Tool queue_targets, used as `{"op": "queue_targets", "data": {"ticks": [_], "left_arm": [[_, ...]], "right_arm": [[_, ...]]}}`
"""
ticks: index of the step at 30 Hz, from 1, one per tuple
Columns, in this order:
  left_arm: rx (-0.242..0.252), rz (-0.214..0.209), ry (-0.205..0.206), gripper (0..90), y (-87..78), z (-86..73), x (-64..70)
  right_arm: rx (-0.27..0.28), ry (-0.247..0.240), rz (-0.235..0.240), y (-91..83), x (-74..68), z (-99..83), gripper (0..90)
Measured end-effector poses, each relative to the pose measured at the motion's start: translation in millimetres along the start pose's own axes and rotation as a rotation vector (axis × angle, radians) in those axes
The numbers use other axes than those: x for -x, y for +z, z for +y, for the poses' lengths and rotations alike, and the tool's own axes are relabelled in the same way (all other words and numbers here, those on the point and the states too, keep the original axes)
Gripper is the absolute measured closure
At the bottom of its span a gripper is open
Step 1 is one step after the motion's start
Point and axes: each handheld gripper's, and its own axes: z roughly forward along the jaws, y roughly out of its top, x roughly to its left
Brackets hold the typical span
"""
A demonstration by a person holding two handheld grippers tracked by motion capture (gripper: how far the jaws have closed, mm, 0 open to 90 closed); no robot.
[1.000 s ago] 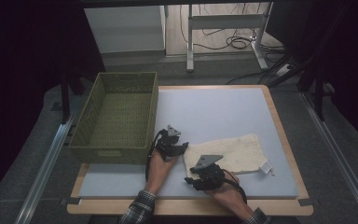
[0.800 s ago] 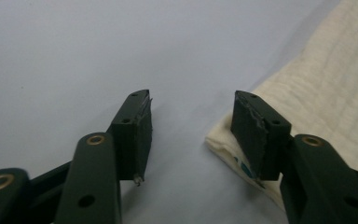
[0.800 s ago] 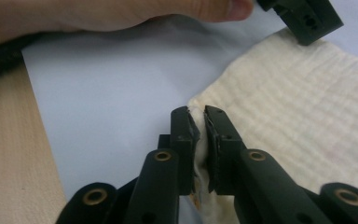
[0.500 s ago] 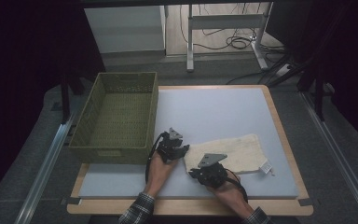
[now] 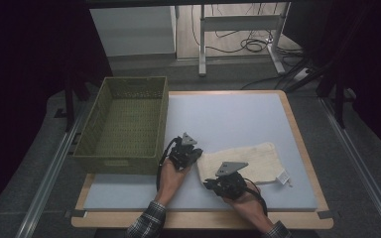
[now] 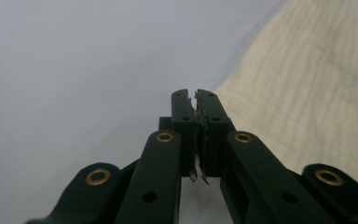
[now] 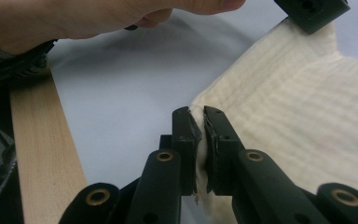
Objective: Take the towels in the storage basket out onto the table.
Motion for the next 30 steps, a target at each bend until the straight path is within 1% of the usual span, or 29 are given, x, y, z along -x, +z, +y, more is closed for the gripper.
{"op": "queue_targets", "data": {"ticks": [5, 10, 15, 17, 19, 23, 30], "left_arm": [[0.031, -0.006, 0.045, 86.8, -0.7, 18.1, 10.3], [0.060, -0.029, 0.085, 86.5, 6.1, 37.9, 22.5], [0.070, -0.053, 0.128, 86.2, 21.0, 54.7, 34.4], [0.077, -0.068, 0.136, 86.2, 27.4, 60.8, 38.9], [0.077, -0.072, 0.155, 86.1, 34.5, 66.5, 44.0], [0.079, -0.091, 0.174, 85.9, 48.6, 76.1, 52.3], [0.095, -0.123, 0.204, 85.7, 69.4, 92.1, 68.2]], "right_arm": [[0.043, -0.002, -0.029, -21.1, 3.0, 2.6, 83.5], [0.077, 0.008, -0.073, -45.4, 10.9, 0.6, 83.5], [0.103, 0.044, -0.117, -67.7, 25.5, -9.4, 83.3], [0.105, 0.065, -0.135, -76.0, 31.1, -14.1, 83.3], [0.108, 0.078, -0.155, -82.9, 36.5, -19.2, 83.2], [0.119, 0.110, -0.187, -96.1, 46.8, -28.9, 83.2], [0.132, 0.147, -0.230, -115.3, 60.5, -43.0, 83.2]]}}
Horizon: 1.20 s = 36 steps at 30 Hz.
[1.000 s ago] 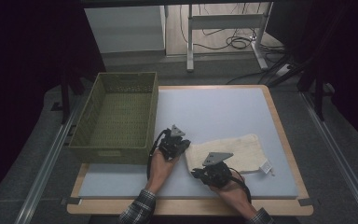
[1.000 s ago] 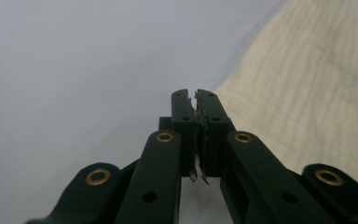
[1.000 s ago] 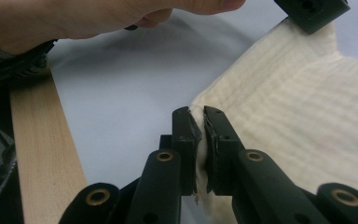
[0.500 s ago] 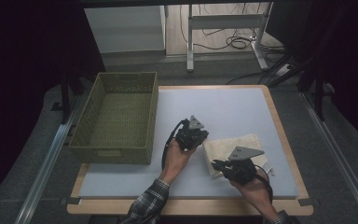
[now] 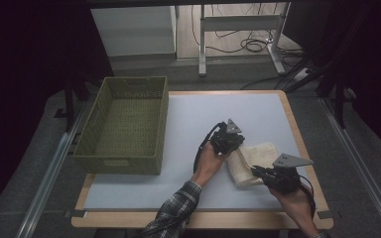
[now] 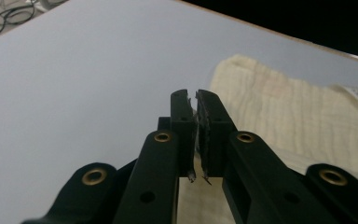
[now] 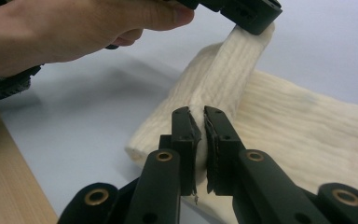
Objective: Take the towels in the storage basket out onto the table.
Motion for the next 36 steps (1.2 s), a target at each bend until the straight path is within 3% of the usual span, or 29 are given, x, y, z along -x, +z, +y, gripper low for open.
{"op": "queue_targets", "data": {"ticks": [14, 21, 24, 26, 30, 33, 36], "left_arm": [[-0.004, -0.035, 0.062, 85.3, 37.7, 32.4, 20.8], [-0.044, -0.041, 0.083, 85.0, 62.0, 37.1, 27.4], [-0.058, -0.042, 0.072, 83.9, 70.3, 34.2, 29.4], [-0.052, -0.038, 0.067, 78.3, 72.2, 32.1, 29.9], [-0.024, -0.027, 0.052, 55.8, 68.6, 32.3, 30.4], [0.012, -0.026, 0.026, 50.7, 61.0, 34.7, 29.2], [0.008, -0.019, 0.033, 49.1, 51.7, 34.3, 25.1]], "right_arm": [[0.018, 0.048, -0.066, -28.9, 26.9, -12.9, 83.0], [-0.007, 0.078, -0.103, -26.7, 39.4, -25.2, 82.7], [-0.018, 0.100, -0.109, -24.1, 45.0, -31.6, 82.3], [-0.027, 0.107, -0.114, -22.3, 48.3, -35.6, 81.6], [-0.034, 0.118, -0.136, -22.3, 52.3, -40.8, 76.6], [-0.030, 0.113, -0.161, -26.5, 53.8, -42.6, 71.1], [-0.036, 0.117, -0.187, -33.1, 55.6, -44.7, 67.2]]}}
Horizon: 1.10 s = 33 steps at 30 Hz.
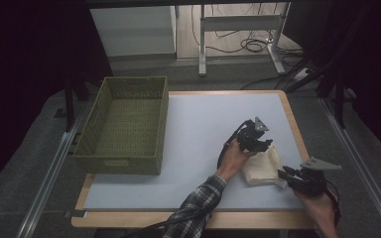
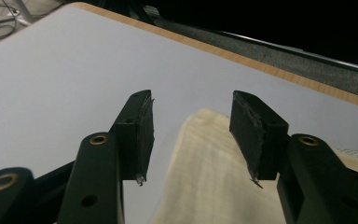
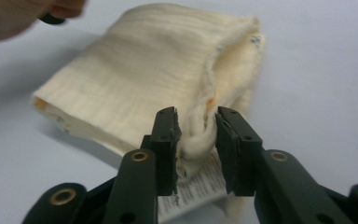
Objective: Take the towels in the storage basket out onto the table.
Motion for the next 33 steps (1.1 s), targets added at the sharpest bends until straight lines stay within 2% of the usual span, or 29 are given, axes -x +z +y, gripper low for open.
{"op": "queue_targets", "data": {"ticks": [2, 4, 9, 12, 17, 19, 21, 22, 28, 30, 31, 33], "left_arm": [[-0.001, 0.002, -0.004, 48.2, -4.8, -2.9, -1.9], [-0.020, 0.013, 0.012, 48.1, -11.5, -6.8, -4.7], [-0.030, 0.027, -0.006, 46.0, -27.9, -17.2, -13.2], [-0.044, 0.032, -0.022, 45.2, -35.5, -24.2, -19.6], [-0.076, 0.043, -0.050, 45.2, -39.1, -40.8, -28.0], [-0.088, 0.047, -0.065, 45.3, -37.9, -48.1, -31.4], [-0.105, 0.049, -0.079, 45.3, -35.4, -54.8, -34.1], [-0.110, 0.051, -0.085, 45.3, -33.9, -57.7, -34.8], [-0.133, 0.036, -0.110, 45.2, -26.1, -68.7, -36.6], [-0.151, 0.024, -0.113, 45.5, -22.9, -71.2, -36.2], [-0.141, -0.001, -0.127, 46.6, -22.3, -73.0, -37.5], [-0.135, -0.006, -0.148, 50.9, -22.5, -74.3, -37.9]], "right_arm": [[-0.002, 0.007, -0.011, -4.9, 3.1, -1.8, 64.6], [-0.001, 0.009, -0.032, -10.3, 6.1, -2.9, 63.2], [0.014, 0.016, -0.060, -17.4, 10.7, 2.7, 59.9], [0.015, 0.007, -0.052, -10.5, 8.1, 8.7, 58.3], [-0.018, 0.003, -0.058, 9.0, 6.2, 9.5, 56.8], [-0.042, 0.002, -0.088, 13.8, 6.8, 6.2, 56.9], [-0.073, 0.010, -0.096, 17.0, 8.8, 1.2, 56.9], [-0.083, 0.014, -0.094, 18.1, 9.9, -1.6, 56.7], [-0.068, 0.065, -0.054, 17.4, 13.0, -8.0, 57.7], [-0.075, 0.079, -0.039, 17.3, 13.4, -7.4, 60.8], [-0.081, 0.084, -0.036, 17.3, 13.5, -6.9, 63.5], [-0.087, 0.100, -0.012, 17.8, 14.0, -6.2, 69.8]]}}
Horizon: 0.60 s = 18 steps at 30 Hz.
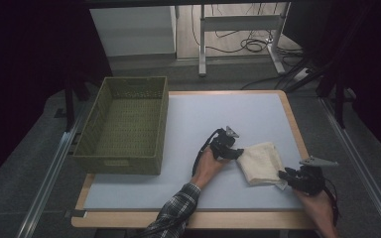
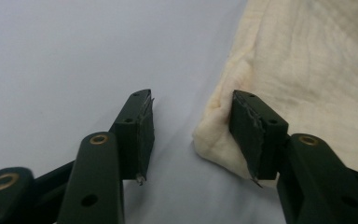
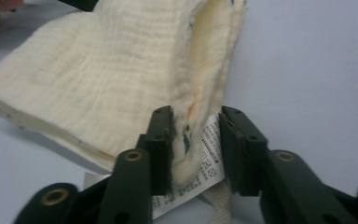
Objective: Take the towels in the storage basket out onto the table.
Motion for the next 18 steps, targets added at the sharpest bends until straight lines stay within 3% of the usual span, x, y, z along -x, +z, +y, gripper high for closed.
{"op": "queue_targets", "data": {"ticks": [2, 4, 6, 11, 18], "left_arm": [[-0.006, -0.023, -0.012, 57.9, -0.6, 0.4, 1.1], [-0.010, -0.078, -0.041, 71.9, -0.2, 0.3, 1.5], [-0.007, -0.101, -0.056, 82.0, -0.1, -0.4, 1.5], [0.042, -0.076, -0.044, 85.3, -9.6, 1.4, 1.4], [0.078, -0.030, -0.002, 84.8, -31.7, 10.5, -1.9]], "right_arm": [[-0.007, 0.025, 0.038, 0.6, 1.6, 0.6, 76.0], [-0.012, 0.049, 0.071, 1.1, 4.4, 1.0, 79.4], [-0.014, 0.056, 0.085, 1.3, 5.4, 1.4, 80.7], [-0.016, 0.074, 0.121, -2.4, 2.0, 2.6, 81.7], [0.032, 0.025, 0.144, -10.3, -12.2, 14.6, 81.6]]}}
